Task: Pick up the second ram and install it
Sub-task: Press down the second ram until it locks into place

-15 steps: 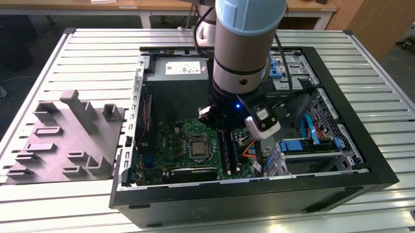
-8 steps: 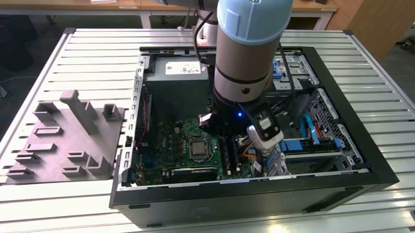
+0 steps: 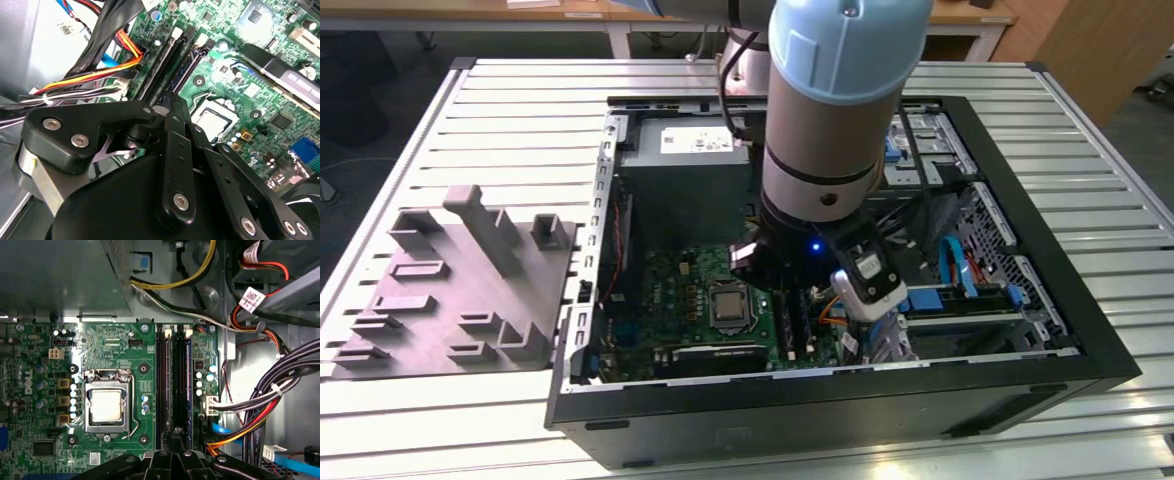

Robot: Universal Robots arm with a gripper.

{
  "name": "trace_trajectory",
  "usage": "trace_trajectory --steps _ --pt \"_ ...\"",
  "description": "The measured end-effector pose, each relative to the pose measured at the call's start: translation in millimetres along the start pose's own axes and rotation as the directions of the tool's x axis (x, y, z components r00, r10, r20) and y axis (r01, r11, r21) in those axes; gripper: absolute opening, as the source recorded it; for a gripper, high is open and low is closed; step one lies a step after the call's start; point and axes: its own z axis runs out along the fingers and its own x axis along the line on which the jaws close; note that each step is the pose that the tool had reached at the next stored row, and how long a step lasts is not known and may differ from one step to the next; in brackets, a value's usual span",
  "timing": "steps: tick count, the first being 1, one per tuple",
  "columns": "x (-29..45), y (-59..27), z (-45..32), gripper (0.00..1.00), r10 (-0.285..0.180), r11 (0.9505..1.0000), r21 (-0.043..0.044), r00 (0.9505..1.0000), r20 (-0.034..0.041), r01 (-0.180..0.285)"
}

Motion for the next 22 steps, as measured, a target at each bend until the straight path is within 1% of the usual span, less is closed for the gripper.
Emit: trace_trajectory --steps 6,9,12,15,20,22 --pt "0.1 -2.0 4.2 0.1 0.0 1.0 0.0 1.0 0.0 0.0" --pt "0.1 -2.3 4.7 0.1 0.0 1.0 0.0002 1.0 0.0 0.0" --pt "0.1 -4.8 5.7 0.1 0.0 1.0 0.0 1.0 0.0 0.0" --pt "0.2 -5.2 8.8 0.1 0.0 1.0 0.0 1.0 0.0 0.0" --pt "0.2 -5.2 9.3 0.1 0.0 1.0 0.0002 1.0 -0.0001 0.0" --pt "0.2 -5.2 11.9 0.1 0.0 1.0 -0.0003 1.0 0.0001 0.0"
